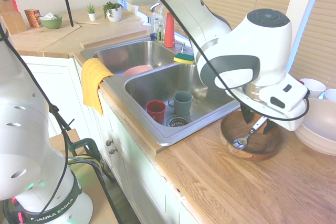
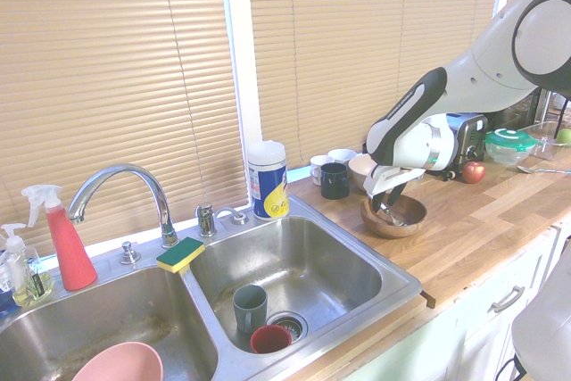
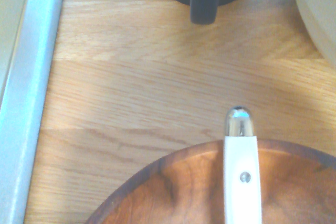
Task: Put the spoon into the sink
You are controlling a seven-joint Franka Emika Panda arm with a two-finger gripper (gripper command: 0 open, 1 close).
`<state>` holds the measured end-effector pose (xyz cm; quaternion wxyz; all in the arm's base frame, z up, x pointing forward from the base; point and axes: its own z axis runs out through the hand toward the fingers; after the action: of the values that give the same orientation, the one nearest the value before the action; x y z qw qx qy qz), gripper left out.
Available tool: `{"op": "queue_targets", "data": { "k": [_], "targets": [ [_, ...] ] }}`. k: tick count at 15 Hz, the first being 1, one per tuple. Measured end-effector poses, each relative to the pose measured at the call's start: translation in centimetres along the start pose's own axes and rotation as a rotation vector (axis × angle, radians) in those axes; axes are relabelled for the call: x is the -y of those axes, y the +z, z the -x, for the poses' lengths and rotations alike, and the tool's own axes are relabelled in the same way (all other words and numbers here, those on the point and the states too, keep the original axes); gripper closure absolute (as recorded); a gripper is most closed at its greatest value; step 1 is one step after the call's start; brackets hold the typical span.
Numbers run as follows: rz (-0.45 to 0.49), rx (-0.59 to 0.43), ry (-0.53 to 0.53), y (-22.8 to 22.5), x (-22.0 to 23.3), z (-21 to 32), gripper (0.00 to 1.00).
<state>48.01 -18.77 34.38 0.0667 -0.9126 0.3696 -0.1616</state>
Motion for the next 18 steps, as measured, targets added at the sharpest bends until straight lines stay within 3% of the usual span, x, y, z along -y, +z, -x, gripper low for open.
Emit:
{"op": "queue_targets", "data": {
  "k": [13, 18],
  "targets": [
    [-0.015, 0.005, -0.008, 1.4, -0.5, -0.1, 1.00],
    [-0.040, -0.043, 0.011, -1.3, -1.7, -1.1, 1.00]
  ]
}}
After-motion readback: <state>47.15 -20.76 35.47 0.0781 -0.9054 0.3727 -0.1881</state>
